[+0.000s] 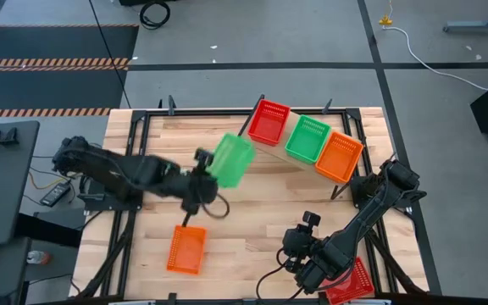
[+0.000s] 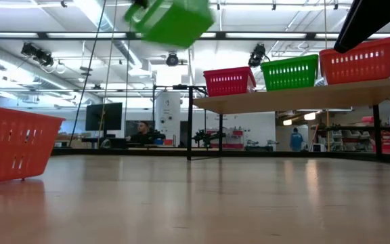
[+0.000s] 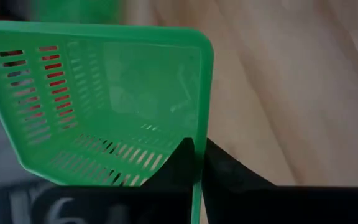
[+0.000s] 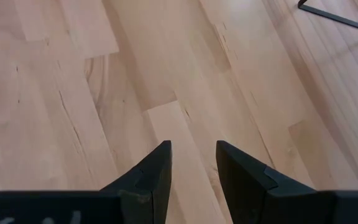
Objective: Stack baskets on shelf by color
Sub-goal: Stack the green bin on the stacked green bins on the shelf
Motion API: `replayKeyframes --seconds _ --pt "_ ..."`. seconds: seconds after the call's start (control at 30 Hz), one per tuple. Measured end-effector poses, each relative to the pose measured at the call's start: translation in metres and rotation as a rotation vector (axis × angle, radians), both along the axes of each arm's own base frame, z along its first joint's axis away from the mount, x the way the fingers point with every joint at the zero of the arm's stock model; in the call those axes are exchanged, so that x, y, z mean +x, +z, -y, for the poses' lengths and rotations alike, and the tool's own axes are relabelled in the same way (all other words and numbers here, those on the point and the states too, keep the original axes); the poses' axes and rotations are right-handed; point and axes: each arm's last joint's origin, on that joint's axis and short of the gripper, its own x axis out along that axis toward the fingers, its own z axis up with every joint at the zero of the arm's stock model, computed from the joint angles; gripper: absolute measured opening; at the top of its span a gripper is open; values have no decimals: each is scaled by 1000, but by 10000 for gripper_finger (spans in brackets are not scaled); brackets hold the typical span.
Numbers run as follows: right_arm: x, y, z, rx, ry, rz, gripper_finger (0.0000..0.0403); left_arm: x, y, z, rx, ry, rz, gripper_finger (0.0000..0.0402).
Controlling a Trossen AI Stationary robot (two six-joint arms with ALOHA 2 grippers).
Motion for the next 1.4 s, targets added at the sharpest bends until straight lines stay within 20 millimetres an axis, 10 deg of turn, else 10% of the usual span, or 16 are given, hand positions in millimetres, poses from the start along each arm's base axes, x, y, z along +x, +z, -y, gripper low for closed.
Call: replayKeyframes --seconds 0.23,0.47,1.07,1.4 --pt "8 0 10 -20 -35 19 132 28 52 -33 -12 -148 313 14" --pt "18 0 15 34 -86 54 132 51 59 -62 23 -248 435 14" --pt "39 4 7 258 -105 183 132 127 -3 -101 44 -412 401 15" --pt "38 5 -1 299 -85 204 132 136 -9 -103 15 -367 447 15"
